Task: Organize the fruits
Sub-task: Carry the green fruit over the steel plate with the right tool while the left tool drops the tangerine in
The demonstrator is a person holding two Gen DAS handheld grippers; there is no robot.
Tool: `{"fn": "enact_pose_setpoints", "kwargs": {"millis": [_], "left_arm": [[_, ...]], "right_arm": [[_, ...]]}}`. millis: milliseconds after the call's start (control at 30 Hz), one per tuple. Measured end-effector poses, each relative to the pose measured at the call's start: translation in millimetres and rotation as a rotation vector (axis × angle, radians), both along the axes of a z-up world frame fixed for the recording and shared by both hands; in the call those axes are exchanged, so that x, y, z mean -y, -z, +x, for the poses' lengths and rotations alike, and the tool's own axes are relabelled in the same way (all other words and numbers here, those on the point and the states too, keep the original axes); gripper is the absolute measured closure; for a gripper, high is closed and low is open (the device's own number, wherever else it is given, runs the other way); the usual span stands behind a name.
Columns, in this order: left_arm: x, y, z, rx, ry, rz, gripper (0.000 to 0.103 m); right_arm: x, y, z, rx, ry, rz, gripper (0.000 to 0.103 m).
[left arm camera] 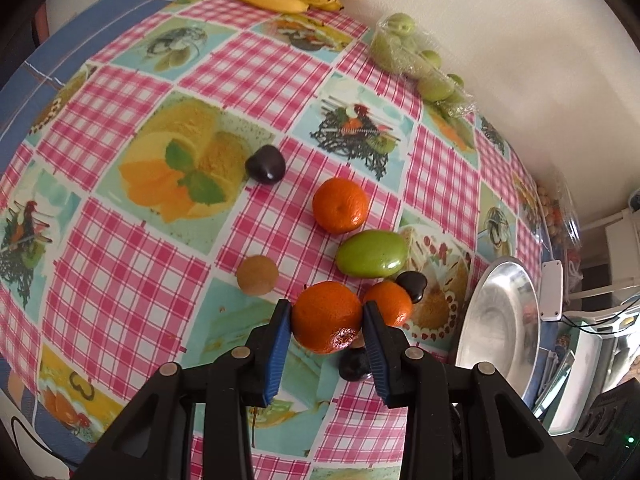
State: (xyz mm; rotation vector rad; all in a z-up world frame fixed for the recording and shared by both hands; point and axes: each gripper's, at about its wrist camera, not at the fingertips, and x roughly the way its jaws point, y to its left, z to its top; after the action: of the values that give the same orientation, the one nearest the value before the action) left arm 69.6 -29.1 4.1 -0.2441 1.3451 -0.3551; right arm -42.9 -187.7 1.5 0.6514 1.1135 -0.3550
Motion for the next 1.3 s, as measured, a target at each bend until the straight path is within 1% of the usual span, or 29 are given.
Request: {"fn": "enact_pose_setpoints", "kwargs": {"millis": [200,400,533,667,800,1000,1300], "left_arm": [[8,-8,-5,0.035,0.012,0.005,0.065],[28,-10,-15,0.05,0.054,0.008,0.065],[45,-9,-24,0.048,0.103,0.004,0.065],[64,-9,-36,0.05,0.151,-0.003,0.065],[82,-9,-47,0.056,0.202,-0.011,0.065],[108,-12,-64,0.082,0.287,-0.022,0.065],[138,-7,-84,0.077,0.379,-0.035,0.065]], "right_arm": [[8,-4,-3,0.01,0.026,0.0,0.046],[28,-6,-14,0.004,0.092,-0.013,0.046],[49,-3,-25,-0.014,0.149,-0.021,0.046],[70,6,-38,-0.041,0.218,-0.001,0.046],[88,10,-52,-0.06,0.282,-0.002,0.046],[109,14,-70,-0.061,0.353,0.02,0.046],[131,18,-93,-0.063,0.433,0.024,0.046]]}}
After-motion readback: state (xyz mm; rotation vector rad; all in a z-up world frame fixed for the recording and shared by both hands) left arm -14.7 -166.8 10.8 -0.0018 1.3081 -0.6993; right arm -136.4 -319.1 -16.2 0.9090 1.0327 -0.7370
